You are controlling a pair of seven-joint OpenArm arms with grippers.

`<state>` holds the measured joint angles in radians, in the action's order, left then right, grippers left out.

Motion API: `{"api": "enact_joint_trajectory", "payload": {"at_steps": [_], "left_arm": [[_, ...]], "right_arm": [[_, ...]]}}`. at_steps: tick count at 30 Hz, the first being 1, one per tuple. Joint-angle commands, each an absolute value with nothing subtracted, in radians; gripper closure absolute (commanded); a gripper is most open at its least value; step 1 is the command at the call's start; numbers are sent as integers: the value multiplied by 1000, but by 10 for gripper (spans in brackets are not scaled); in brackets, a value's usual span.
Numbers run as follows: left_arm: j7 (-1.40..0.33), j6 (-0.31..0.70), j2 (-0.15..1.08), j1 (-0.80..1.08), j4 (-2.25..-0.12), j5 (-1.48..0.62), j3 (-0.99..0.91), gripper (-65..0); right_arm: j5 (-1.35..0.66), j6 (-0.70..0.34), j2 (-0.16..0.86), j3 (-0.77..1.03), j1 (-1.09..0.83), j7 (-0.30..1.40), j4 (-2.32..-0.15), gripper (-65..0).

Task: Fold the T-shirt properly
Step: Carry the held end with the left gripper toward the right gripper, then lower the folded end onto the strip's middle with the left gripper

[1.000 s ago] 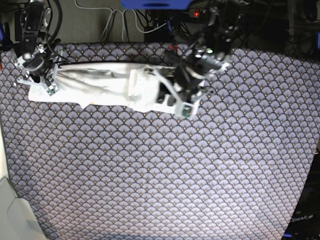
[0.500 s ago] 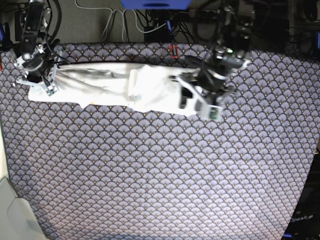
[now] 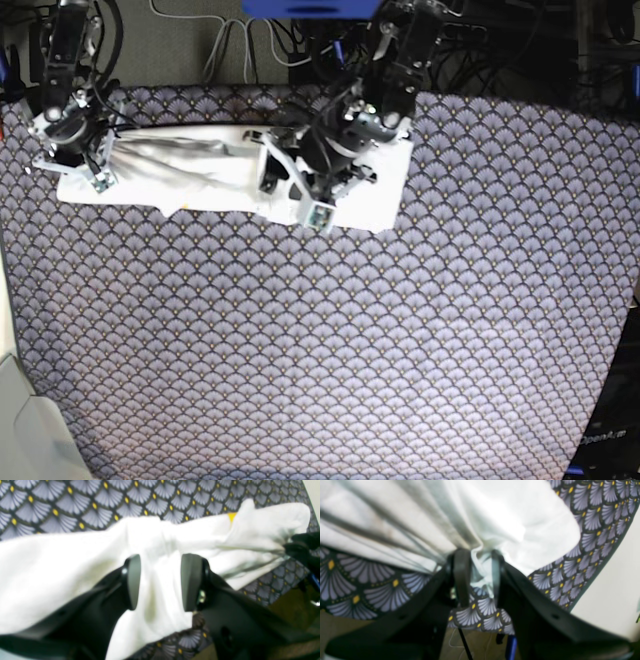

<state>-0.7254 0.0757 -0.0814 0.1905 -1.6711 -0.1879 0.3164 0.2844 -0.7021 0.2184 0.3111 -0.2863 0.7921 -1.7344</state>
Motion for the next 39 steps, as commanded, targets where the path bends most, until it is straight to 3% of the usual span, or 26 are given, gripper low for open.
{"api": "enact_joint_trajectory", "payload": {"at_steps": [1,21,24,28,39], "left_arm": [[-702,81,-94,182,-1689,-196,318,-258],[-705,81,-134,134,-1561,-199,320,-253],[-707,81,-133,134,-1561,-197,320,-182],[-708,81,-133,134,-1561,-197,320,0],[-708,81,-136,134,-1577,-202,329,-5]], "right_arm": [[292,-698,228,314,-286,797,-1748,-168],[292,-698,228,314,-285,796,-1748,-167],[292,-698,228,314,-285,796,-1748,-166],[292,-698,228,314,-282,796,-1748,-166],[292,-698,226,314,-280,796,-1748,-166]]}}
